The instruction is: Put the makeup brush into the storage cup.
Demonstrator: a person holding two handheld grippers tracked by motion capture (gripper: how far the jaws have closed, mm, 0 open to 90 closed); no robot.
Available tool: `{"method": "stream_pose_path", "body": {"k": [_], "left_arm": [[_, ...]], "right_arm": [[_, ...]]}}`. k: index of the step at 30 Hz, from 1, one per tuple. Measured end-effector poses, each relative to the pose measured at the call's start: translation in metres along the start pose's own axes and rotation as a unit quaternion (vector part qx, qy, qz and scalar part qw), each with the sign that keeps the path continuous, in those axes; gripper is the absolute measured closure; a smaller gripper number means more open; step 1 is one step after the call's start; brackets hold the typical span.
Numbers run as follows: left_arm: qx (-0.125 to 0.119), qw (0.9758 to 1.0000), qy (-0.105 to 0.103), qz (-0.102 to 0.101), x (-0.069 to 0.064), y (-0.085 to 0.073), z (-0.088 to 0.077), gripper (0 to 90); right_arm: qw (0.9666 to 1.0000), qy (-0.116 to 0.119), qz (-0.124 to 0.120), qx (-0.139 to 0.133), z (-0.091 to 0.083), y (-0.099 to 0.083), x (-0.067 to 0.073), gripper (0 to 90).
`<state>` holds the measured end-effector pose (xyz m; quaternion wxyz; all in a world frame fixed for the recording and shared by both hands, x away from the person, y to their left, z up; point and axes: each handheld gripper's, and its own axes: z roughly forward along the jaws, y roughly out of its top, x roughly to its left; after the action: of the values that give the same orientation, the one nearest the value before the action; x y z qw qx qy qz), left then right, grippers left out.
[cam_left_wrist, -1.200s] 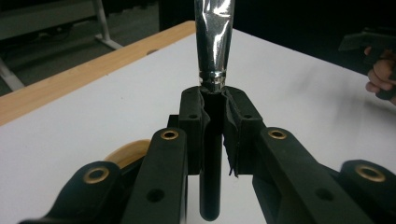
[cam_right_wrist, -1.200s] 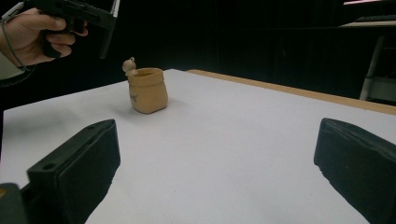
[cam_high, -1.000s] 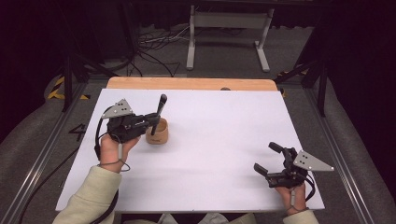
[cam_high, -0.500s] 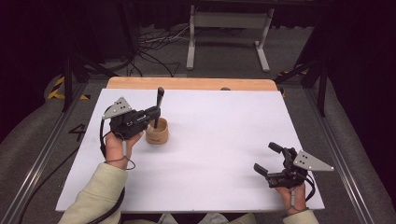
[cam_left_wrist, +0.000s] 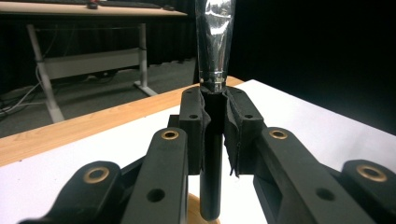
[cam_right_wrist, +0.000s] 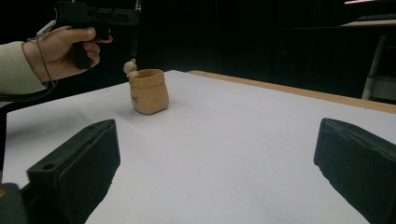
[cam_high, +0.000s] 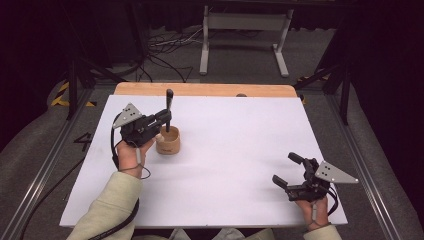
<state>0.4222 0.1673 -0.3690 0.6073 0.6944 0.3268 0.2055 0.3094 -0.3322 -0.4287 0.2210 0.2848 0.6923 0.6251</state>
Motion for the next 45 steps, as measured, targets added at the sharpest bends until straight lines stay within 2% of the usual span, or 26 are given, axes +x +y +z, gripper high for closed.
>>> {"method": "stream_pose_path", "body": {"k": [10,13,19,30,32,45], "left_arm": [[0.006,0.9997,0.021,-0.01,0.0,-0.009,0.006,78.8],[0.007,0.9997,0.024,-0.007,0.0,-0.011,0.008,78.8],[0.011,0.9989,0.045,-0.007,-0.002,-0.017,0.012,78.8],[0.022,0.9973,0.07,-0.008,-0.006,-0.027,0.016,78.8],[0.024,0.9972,0.071,-0.011,-0.006,-0.029,0.016,78.8],[0.038,0.9963,0.077,0.002,-0.008,-0.039,0.02,78.8]], "right_arm": [[1.0,0.002,0.0,-0.001,-0.001,0.0,0.0,0.5],[1.0,0.002,0.0,-0.001,0.0,0.0,0.0,0.5],[1.0,0.003,0.0,-0.002,-0.001,0.0,0.0,0.5],[1.0,0.007,0.002,-0.006,-0.001,0.001,0.0,0.5],[0.9999,0.007,0.003,-0.007,-0.001,0.001,0.0,0.5],[0.9999,0.009,0.004,-0.009,-0.001,0.001,0.0,0.5]]}}
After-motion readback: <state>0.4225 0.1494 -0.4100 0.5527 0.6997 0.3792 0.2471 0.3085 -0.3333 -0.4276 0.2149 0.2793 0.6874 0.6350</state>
